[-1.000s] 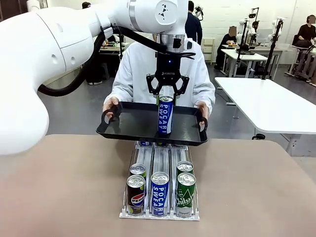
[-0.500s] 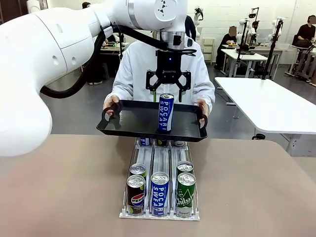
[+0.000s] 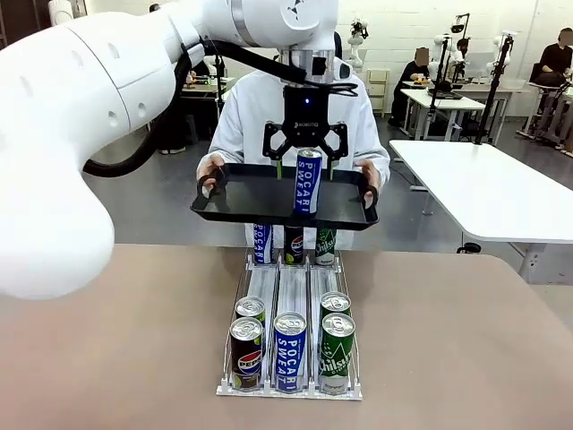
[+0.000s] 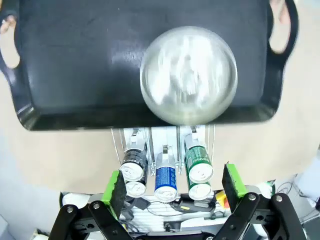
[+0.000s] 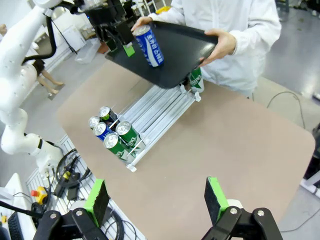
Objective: Retrieve and hand over the desired beverage to the person.
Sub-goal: Place the picked can on the Handle tray extended by the person, then pick up another can of the same type that the person held from the Automatic Can Dispenser.
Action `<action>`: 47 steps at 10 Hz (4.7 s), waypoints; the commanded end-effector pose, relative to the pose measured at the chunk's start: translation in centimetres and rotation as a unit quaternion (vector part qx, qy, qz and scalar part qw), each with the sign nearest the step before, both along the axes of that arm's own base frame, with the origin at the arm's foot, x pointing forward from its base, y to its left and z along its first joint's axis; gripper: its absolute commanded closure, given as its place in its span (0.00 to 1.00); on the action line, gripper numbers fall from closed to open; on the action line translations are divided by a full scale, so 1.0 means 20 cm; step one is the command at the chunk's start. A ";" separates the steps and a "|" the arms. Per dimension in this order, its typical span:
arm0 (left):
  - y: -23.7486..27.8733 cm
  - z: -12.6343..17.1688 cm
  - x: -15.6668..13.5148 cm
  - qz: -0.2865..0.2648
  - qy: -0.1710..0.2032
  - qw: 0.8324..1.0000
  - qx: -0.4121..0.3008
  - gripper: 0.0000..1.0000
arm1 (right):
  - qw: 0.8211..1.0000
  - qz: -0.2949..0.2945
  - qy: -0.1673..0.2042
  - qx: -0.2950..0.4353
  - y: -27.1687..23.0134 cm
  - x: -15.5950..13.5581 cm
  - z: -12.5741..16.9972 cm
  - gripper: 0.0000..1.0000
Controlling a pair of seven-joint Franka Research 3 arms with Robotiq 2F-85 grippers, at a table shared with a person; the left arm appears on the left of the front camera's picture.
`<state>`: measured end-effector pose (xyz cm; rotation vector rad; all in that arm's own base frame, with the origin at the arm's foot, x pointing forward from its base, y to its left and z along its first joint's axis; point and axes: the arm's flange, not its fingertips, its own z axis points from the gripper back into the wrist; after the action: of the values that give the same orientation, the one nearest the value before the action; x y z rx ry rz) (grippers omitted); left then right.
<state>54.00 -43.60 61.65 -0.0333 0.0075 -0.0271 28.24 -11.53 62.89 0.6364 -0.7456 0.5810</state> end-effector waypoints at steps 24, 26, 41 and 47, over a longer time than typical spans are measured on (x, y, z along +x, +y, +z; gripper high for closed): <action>1.50 0.29 -0.93 -0.068 -0.206 0.975 0.050 0.00 | 1.000 0.011 -0.009 0.014 0.00 0.01 0.00 0.00; 1.59 0.36 -0.89 -0.047 -0.208 0.977 0.017 0.00 | 1.000 0.011 -0.009 0.014 0.00 0.01 0.00 0.00; 2.25 0.39 -0.96 -0.271 -0.127 0.943 -0.148 0.00 | 1.000 0.011 -0.009 0.014 0.00 0.01 0.00 0.00; 2.62 0.16 -1.05 -0.373 -0.238 0.868 -0.226 0.00 | 1.000 0.011 -0.009 0.014 0.00 0.01 0.00 0.00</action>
<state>32.29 10.59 65.49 -0.4734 -0.4350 -0.8291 28.15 -11.61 62.90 0.6360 -0.7440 0.5787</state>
